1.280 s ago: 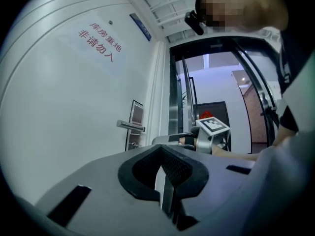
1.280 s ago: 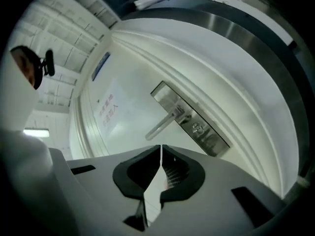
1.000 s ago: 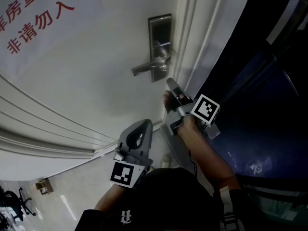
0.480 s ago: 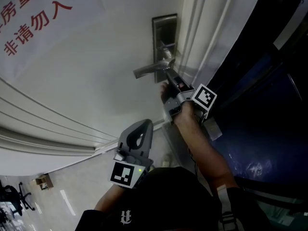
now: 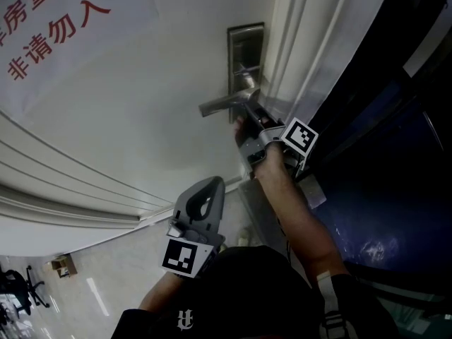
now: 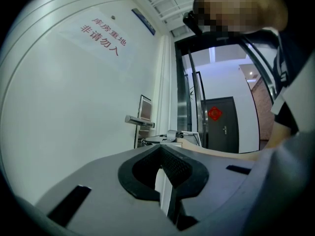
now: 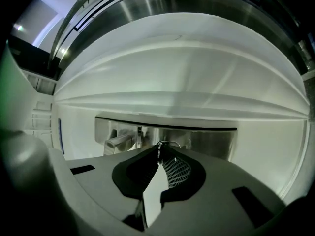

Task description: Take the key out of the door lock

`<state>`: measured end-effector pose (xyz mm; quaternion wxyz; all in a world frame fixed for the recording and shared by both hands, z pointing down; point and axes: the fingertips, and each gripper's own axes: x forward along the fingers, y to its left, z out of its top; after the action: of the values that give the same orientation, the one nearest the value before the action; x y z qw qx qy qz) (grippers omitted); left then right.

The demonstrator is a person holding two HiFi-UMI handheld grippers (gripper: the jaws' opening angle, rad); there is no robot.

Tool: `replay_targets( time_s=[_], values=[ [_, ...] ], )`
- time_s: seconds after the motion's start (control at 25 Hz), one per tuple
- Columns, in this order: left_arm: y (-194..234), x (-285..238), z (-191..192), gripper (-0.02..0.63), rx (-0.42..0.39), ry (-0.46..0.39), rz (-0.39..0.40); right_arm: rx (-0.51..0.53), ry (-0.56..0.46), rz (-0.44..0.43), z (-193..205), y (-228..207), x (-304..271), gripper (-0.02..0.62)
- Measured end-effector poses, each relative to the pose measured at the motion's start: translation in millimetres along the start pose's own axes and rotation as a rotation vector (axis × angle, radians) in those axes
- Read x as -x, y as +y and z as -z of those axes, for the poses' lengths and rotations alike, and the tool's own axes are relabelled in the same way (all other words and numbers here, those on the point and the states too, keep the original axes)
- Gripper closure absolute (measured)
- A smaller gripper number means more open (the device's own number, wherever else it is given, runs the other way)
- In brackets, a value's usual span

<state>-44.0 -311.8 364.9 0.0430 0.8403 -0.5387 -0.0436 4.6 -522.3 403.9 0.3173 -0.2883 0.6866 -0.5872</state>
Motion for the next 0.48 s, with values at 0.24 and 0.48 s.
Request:
replay_targets(
  time_s=[0.24,0.48],
  values=[
    [-0.8,2.5,-1.0,0.600,0.002,-0.003,0.004,-0.023,-0.012,0.014,0.6,1.2,0.8,0.571],
    [-3.8,3.2,-0.5,0.600,0.006,-0.004,0.018,-0.042,-0.013,0.022,2.1,2.2,7.4,0.572]
  ],
)
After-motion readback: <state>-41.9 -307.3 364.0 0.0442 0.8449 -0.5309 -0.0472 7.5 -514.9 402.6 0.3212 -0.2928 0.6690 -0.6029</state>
